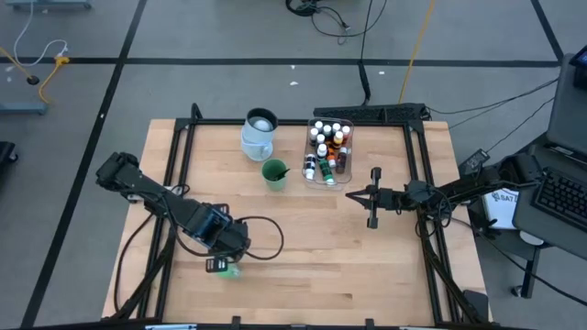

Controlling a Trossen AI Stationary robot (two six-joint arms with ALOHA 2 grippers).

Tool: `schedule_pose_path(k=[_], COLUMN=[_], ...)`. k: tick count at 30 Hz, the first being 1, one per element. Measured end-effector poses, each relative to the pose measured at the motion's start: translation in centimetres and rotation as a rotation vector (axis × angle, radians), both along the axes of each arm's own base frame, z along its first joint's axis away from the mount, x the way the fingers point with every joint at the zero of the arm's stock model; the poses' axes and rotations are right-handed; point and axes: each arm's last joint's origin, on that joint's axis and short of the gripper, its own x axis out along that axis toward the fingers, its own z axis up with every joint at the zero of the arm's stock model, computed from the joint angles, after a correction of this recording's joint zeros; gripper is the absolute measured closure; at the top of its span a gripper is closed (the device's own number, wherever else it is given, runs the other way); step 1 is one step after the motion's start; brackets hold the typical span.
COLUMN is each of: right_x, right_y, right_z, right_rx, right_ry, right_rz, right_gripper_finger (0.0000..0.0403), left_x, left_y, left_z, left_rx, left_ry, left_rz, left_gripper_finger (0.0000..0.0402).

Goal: Pick & Place Paint Supplies
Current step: Put the large white paint bottle into the transparent bin

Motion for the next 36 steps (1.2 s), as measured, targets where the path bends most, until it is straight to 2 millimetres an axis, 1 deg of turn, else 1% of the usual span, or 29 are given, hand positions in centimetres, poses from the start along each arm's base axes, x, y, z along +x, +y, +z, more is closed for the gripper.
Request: schedule_pose_path(k=[5, 7, 11, 16, 20, 22, 27, 30, 33, 36], right_x=[0.0, 0.0, 0.0, 0.0, 0.0, 0.0, 0.0, 0.0, 0.0, 0.0], right_y=[0.0, 0.0, 0.0, 0.0, 0.0, 0.0, 0.0, 0.0, 0.0, 0.0], right_z=[0.0, 0.0, 0.0, 0.0, 0.0, 0.0, 0.0, 0.0, 0.0, 0.0], right_rx=[0.001, 0.001, 0.001, 0.001, 0.001, 0.001, 0.001, 0.001, 0.001, -0.001], right_ry=[0.0, 0.0, 0.0, -0.001, -0.001, 0.0, -0.001, 0.0, -0.001, 0.0], right_rz=[0.0, 0.0, 0.0, 0.0, 0.0, 0.0, 0.0, 0.0, 0.0, 0.0], right_gripper_finger=[0.0401, 0.0401, 0.0401, 0.0401, 0.0401, 0.0401, 0.0401, 0.0401, 0.0401, 0.0401], left_x=[-0.1, -0.2, -0.2, -0.8, -1.5, -1.9, -2.7, -3.4, -3.7, -3.7], left_y=[0.0, 0.1, 0.3, 1.1, 1.7, 2.1, 3.3, 3.9, 4.4, 5.1], left_z=[0.1, 0.4, 2.6, 5.5, 7.4, 8.0, 8.2, 8.3, 8.5, 8.2], left_rx=[-0.007, -0.01, -0.005, 0.027, 0.021, 0.017, 0.08, 0.116, 0.106, 0.11], left_ry=[0.011, 0.004, -0.081, -0.215, -0.293, -0.32, -0.32, -0.338, -0.395, -0.416], left_rz=[-0.065, -0.092, -0.15, -0.154, -0.158, -0.146, -0.117, -0.146, -0.153, -0.126], left_gripper_finger=[0.0299, 0.0299, 0.0299, 0.0299, 0.0299, 0.0299, 0.0299, 0.0299, 0.0299, 0.0299])
